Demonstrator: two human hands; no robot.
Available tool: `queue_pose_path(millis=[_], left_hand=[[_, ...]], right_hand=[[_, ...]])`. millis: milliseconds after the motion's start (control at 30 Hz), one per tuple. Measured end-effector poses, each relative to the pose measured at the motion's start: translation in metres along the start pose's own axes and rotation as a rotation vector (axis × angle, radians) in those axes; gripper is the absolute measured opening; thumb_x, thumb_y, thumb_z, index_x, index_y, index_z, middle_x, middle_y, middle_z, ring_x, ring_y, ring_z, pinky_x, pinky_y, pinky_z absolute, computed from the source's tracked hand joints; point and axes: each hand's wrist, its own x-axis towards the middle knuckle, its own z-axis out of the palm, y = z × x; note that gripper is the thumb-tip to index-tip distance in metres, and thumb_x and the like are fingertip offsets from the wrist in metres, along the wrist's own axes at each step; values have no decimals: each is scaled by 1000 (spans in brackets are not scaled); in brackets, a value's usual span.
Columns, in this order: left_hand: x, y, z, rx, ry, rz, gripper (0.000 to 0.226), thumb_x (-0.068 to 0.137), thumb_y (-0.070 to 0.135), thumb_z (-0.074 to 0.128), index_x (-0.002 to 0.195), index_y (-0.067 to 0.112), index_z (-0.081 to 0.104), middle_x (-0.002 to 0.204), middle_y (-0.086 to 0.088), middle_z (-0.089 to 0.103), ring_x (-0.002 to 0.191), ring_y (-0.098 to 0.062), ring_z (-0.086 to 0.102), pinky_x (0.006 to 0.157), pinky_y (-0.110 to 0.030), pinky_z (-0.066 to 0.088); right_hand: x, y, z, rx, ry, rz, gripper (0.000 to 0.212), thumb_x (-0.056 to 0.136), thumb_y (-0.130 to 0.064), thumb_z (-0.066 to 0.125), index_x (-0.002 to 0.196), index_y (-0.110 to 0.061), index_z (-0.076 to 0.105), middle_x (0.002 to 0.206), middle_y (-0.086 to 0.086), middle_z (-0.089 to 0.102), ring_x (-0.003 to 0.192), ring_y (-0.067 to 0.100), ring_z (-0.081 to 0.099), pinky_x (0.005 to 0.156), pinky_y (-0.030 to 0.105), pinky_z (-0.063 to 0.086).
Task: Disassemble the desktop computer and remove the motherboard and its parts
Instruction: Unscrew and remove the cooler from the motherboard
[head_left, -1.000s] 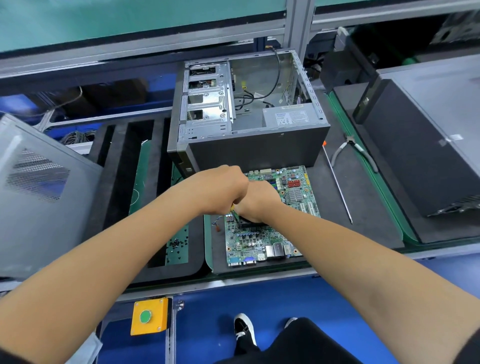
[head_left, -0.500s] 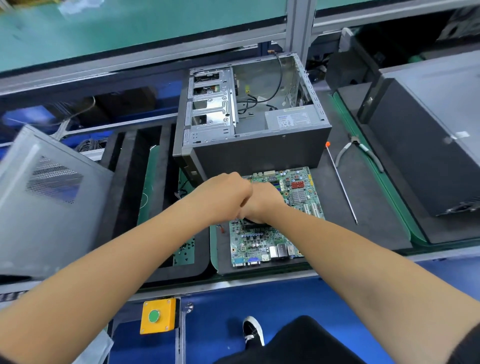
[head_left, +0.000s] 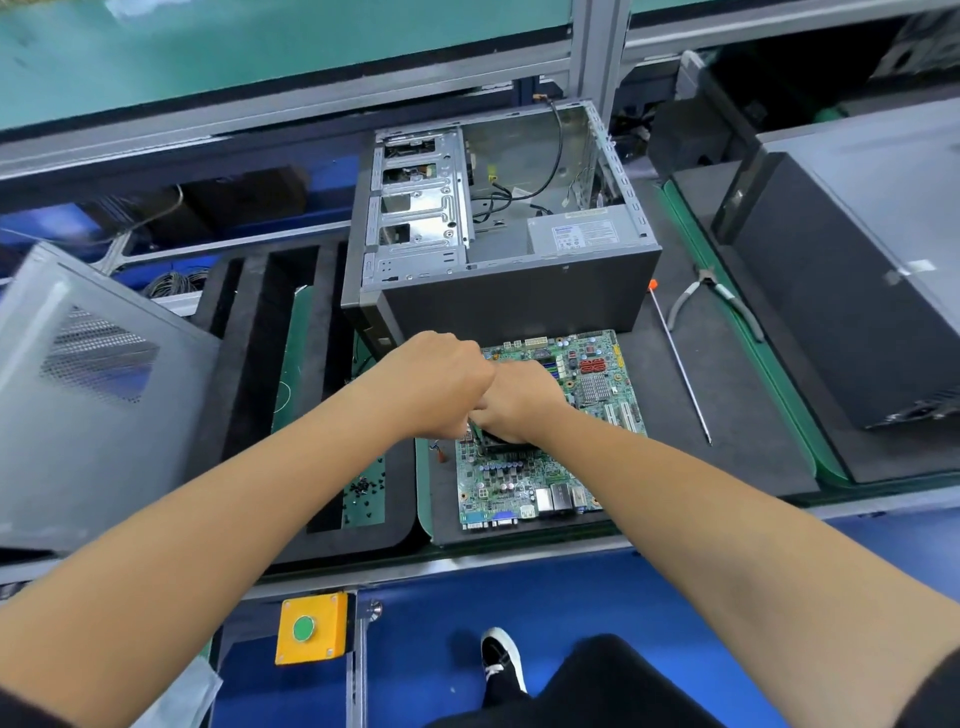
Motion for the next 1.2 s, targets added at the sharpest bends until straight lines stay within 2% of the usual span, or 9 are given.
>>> queue_pose_path(millis=[267,367,467,633,800,900,1000,1100,1200], left_hand=[[3,0,0,-52,-47,-79,44,96,36,45,60,19,27,61,1,34,51,-20,35,52,-30,32],[4,-1,-2,-83,-108,-53,32,91,39,56,73,15,44,80,-5,53,63,-23,47,58,-33,37],[0,-9,-7,-230,-212,38,20,83,14,62,98,15,49,97,-2,46,74,-21,51,61,-36,41],[0,-1,-7,-103,-121,78,14,78,5,59,79,15,50,82,2,37,61,-17,41,56,-31,33],[3,5,-6,-51,-57,44,38,83,12,55,54,17,31,62,1,30,49,-15,30,48,-29,28],[3,4,1,-55,-5,-52,41,92,21,49,56,19,28,58,1,31,46,-16,30,44,-27,20],[3,2,2,-19,12,-160,41,95,24,47,60,18,27,59,3,31,50,-19,37,48,-28,26],[0,-2,3,-76,-31,-137,28,95,29,53,75,17,38,70,1,40,65,-24,50,55,-31,33],[-10,-7,1,-262,-114,-29,29,83,10,61,86,18,33,90,-1,37,60,-18,43,50,-30,27]], right_hand=[[-1,-1,-3,13,-34,1,28,84,-29,35,59,-24,25,57,-2,40,55,22,40,48,27,28],[-1,-2,-3,2,-26,16,29,87,-30,37,60,-20,38,61,0,47,60,24,46,53,30,35],[-1,-3,-2,54,10,54,29,91,-29,42,65,-18,42,61,-1,46,61,24,49,53,30,34],[-3,-3,-5,54,-30,87,31,82,-21,46,55,-18,32,53,-2,39,49,19,34,46,28,21],[-3,-2,-4,-6,-21,28,36,86,-26,44,54,-19,30,55,-2,35,50,18,32,46,28,20],[-1,-1,-2,-1,-19,35,33,86,-24,44,56,-20,30,55,-2,38,49,16,33,46,28,21],[2,-1,1,-12,-9,33,32,91,-27,34,59,-22,33,59,-1,44,51,17,38,46,29,23],[3,0,3,-15,12,15,31,91,-31,33,61,-22,31,59,-3,40,51,16,38,47,28,23],[2,0,4,-17,43,7,31,95,-33,33,66,-22,35,59,-3,39,53,16,38,50,30,27]])
